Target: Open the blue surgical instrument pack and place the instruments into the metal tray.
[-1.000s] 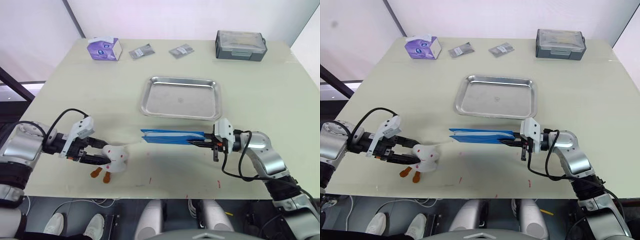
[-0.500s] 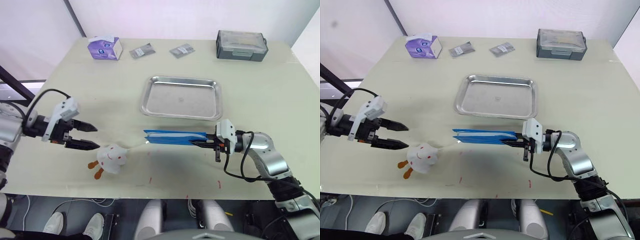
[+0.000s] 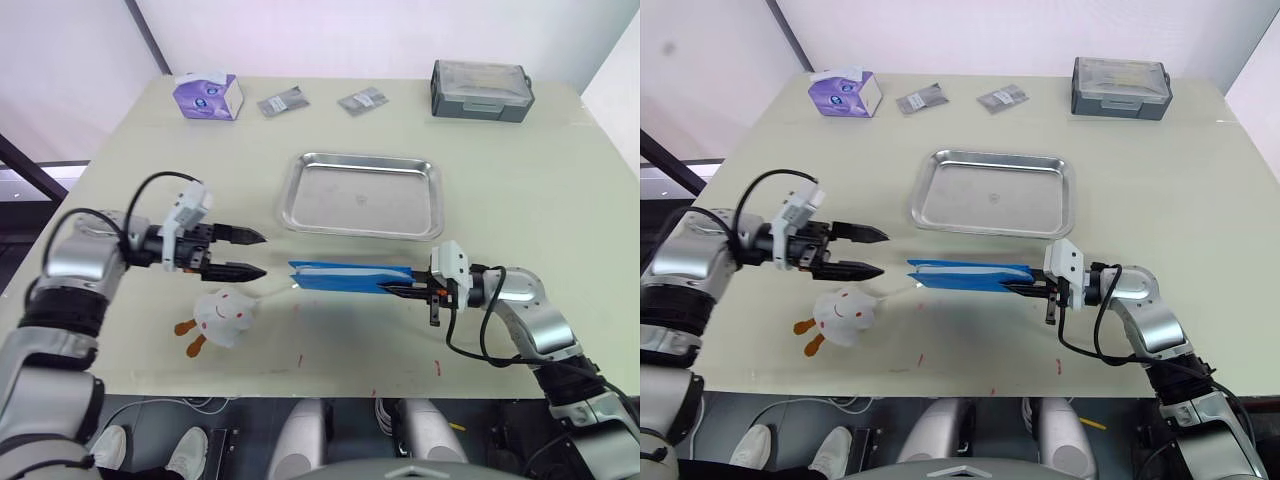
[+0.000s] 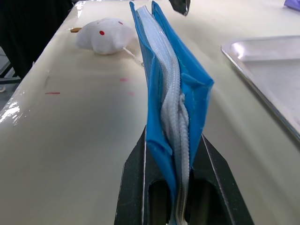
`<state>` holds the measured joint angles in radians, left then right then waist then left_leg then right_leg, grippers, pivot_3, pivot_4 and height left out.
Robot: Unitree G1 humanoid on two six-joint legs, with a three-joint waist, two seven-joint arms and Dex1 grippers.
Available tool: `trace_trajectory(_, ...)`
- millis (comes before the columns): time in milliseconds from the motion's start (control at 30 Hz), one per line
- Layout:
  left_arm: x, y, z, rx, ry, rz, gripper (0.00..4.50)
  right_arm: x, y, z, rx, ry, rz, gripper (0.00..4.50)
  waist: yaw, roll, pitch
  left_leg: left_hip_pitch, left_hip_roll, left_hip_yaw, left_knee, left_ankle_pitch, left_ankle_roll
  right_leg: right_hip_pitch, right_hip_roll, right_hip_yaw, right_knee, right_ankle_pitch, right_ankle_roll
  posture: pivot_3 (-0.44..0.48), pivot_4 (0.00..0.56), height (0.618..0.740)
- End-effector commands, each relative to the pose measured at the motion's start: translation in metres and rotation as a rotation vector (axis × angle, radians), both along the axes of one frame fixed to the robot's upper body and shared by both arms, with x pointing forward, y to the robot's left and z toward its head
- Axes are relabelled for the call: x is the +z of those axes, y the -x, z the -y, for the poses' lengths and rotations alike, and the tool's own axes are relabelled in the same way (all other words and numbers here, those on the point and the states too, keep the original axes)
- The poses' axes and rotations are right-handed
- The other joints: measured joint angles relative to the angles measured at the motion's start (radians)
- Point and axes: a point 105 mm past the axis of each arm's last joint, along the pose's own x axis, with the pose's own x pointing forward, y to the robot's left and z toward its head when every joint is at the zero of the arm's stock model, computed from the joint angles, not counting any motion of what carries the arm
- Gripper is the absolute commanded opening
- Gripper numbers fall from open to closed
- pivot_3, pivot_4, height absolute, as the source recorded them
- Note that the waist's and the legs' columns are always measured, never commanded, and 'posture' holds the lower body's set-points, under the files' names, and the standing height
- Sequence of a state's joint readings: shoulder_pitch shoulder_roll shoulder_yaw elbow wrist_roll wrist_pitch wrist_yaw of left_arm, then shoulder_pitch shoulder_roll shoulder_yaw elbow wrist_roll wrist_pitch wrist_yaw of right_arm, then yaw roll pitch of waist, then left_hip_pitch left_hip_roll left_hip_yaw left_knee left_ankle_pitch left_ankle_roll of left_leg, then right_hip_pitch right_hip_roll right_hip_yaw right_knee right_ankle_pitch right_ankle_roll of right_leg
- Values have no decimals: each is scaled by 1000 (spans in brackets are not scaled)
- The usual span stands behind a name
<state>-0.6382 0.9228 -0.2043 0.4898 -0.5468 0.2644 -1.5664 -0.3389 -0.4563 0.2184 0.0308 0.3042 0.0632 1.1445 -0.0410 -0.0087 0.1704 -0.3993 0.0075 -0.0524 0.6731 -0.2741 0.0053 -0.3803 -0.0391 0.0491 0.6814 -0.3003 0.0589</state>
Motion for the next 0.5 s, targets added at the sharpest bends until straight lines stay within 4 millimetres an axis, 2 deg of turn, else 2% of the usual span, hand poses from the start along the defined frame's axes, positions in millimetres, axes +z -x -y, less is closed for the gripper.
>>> trace_trajectory(33,9,-7,9,-36,27,79,4461,11,-1,-1,10,-10,39,0,0,0,0,0,0,0,0,0,0,0,0,0,0,0,0,0,150,738)
trace_trajectory(400,6,-17,29,-84,62,108,4461,11,-1,-2,18,-6,33,0,-1,0,0,0,0,0,1,0,0,0,0,0,0,0,0,0,150,738)
trace_trajectory(500,5,-14,34,-107,76,89,3644,11,-1,-3,17,-8,31,0,-1,0,0,0,0,0,1,0,0,0,0,0,0,0,0,0,150,738)
